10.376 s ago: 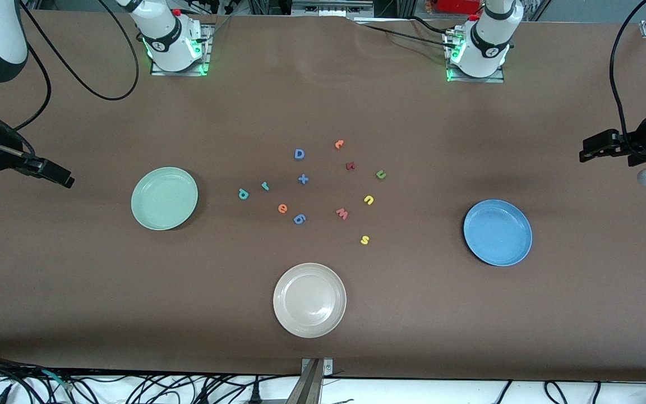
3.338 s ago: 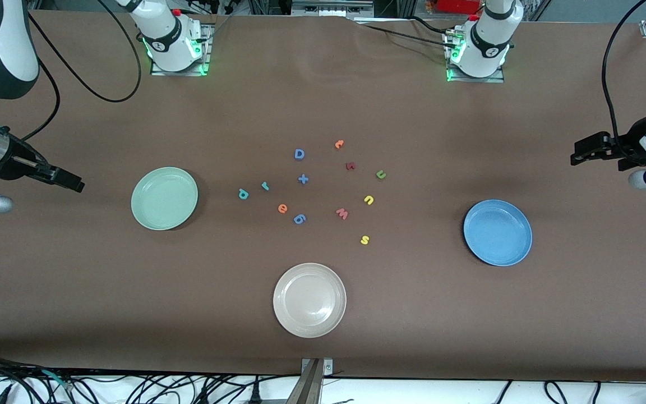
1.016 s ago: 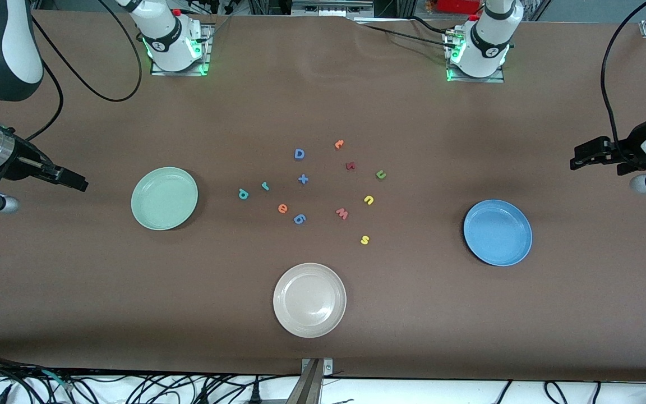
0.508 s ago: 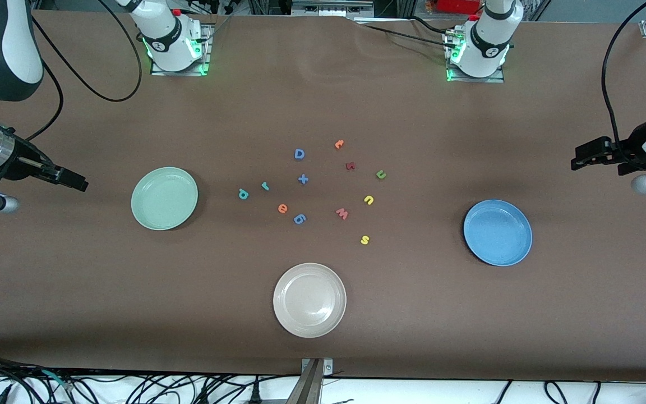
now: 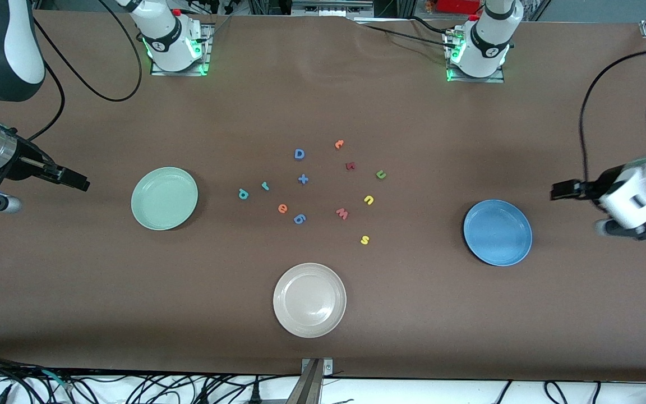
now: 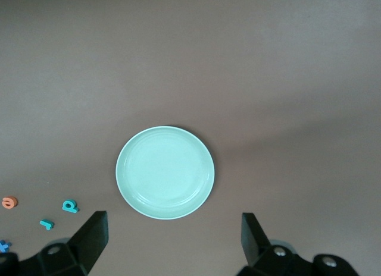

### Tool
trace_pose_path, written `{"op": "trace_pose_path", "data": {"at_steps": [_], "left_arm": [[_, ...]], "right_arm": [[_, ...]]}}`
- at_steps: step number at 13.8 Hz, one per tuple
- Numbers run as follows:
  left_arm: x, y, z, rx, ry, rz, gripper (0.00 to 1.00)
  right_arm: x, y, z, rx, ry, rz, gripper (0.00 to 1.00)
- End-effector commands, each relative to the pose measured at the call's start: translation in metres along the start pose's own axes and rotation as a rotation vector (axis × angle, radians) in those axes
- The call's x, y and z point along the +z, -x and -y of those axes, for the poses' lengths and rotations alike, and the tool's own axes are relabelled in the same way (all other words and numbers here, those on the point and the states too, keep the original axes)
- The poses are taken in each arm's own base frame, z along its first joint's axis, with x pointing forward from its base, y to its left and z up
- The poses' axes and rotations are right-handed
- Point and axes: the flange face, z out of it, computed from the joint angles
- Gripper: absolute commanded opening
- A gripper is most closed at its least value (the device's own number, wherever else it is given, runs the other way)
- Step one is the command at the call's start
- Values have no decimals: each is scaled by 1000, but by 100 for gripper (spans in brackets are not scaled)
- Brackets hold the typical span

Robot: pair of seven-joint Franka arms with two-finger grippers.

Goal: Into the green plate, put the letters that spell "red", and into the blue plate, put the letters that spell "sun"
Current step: 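Reach the left gripper to yellow S while the right gripper reaches teal p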

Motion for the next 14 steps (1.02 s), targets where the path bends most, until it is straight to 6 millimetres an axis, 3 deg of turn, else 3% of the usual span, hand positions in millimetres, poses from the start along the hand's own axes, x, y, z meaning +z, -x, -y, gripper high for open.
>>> {"op": "trace_pose_path", "data": {"at_steps": [1,4,5,6,11,14], "left_arm": [[60,-41,-73,98,42,19,100],[130,-75,-168,71,31,-61,100],[149,-78,-203,96,20,-88,100],[164,-78,-226,126,11,-96,100],[203,-85,-297,216,11,-219,100],[226,-96,-323,193,16,-233,100]], "right_arm": [[1,14,19,39,-13,10,99],[8,22,51,94,-22,4,99],[16,26,66,117,-29,-5,99],[24,30,79,135,-37,-14,99],[69,44,140,187,-51,-8,99],[107,58,192,257,-60,2,99]]}}
